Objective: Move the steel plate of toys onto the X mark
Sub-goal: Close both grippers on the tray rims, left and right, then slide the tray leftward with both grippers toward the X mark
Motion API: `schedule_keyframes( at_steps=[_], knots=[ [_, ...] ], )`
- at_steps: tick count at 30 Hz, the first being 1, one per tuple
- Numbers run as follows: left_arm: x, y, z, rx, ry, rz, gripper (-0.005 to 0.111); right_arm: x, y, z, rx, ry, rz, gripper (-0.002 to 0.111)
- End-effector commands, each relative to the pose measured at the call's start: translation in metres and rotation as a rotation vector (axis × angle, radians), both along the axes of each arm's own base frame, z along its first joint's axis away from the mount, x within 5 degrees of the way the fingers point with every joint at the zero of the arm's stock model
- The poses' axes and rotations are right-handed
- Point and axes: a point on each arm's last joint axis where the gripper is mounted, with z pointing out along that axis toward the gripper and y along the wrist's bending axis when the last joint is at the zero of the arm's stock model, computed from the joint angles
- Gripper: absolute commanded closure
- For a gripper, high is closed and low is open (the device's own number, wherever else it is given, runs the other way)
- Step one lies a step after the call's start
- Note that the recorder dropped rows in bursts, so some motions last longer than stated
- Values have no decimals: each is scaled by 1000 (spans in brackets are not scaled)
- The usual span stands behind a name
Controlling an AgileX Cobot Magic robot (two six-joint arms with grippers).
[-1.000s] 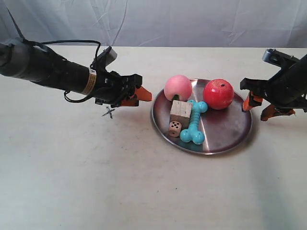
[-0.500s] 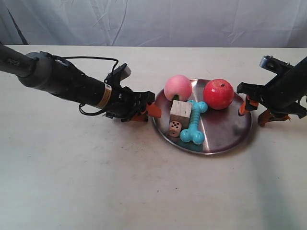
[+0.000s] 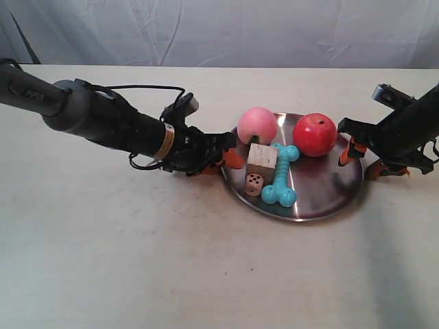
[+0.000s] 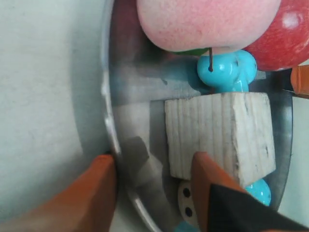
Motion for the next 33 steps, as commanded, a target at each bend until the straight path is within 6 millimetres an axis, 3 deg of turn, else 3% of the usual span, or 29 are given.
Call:
schedule_keyframes(
  at_steps=[1,2,6,8,18,27,33],
  knots=[
    [-1,-3,0,13,-13,1,77,-5,1,-20,14,62,16,57],
    [-1,-3,0,15,-13,2,85,-5,1,-20,21,69,20,70],
    [-1,-3,0,15,-13,2,102,-6,2,-20,28,80,26,108],
    [-1,-3,1,9,-10,-3,107,-7,3,-20,32,85,35,108],
    [2,5,16,-17,-33,-30,107,-9,12,-12,94,91,73,108],
    [18,45,53,2,-143,-27,107,13,59,11,82,12,209,108],
    [22,81,56,-41,-102,-21,107,35,105,44,111,-43,289,108]
  ],
)
